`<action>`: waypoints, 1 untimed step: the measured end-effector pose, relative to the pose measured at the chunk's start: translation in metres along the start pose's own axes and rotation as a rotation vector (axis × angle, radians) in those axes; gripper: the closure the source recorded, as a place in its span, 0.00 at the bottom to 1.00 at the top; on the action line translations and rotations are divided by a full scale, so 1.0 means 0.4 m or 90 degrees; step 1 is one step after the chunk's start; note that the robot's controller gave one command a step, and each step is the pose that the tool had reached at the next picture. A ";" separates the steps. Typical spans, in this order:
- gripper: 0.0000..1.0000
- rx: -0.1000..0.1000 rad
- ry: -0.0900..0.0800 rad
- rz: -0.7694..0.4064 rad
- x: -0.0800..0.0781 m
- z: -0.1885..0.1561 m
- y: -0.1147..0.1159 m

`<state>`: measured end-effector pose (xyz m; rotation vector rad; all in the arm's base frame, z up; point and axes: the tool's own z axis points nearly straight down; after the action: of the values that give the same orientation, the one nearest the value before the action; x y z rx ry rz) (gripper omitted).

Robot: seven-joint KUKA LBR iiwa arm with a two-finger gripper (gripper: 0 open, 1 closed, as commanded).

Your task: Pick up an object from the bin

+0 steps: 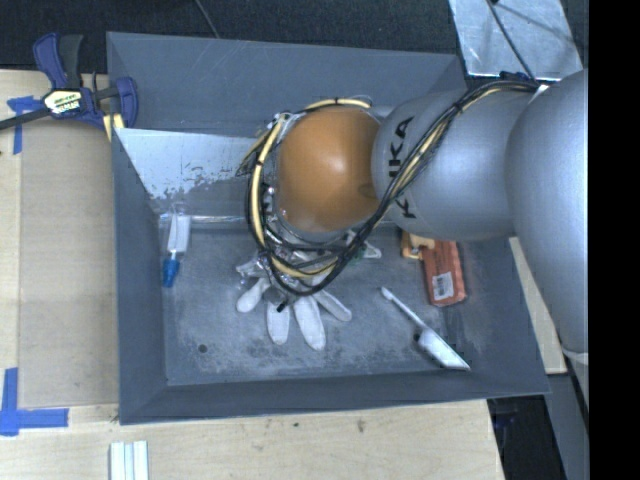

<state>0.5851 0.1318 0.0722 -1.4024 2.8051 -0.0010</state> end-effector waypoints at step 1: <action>1.00 0.000 0.000 0.000 0.000 0.000 0.000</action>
Offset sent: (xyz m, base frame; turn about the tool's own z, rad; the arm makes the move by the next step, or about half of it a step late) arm 0.0001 0.0000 0.0107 0.0000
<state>0.5851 0.1318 0.0722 -1.4018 2.8056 -0.0007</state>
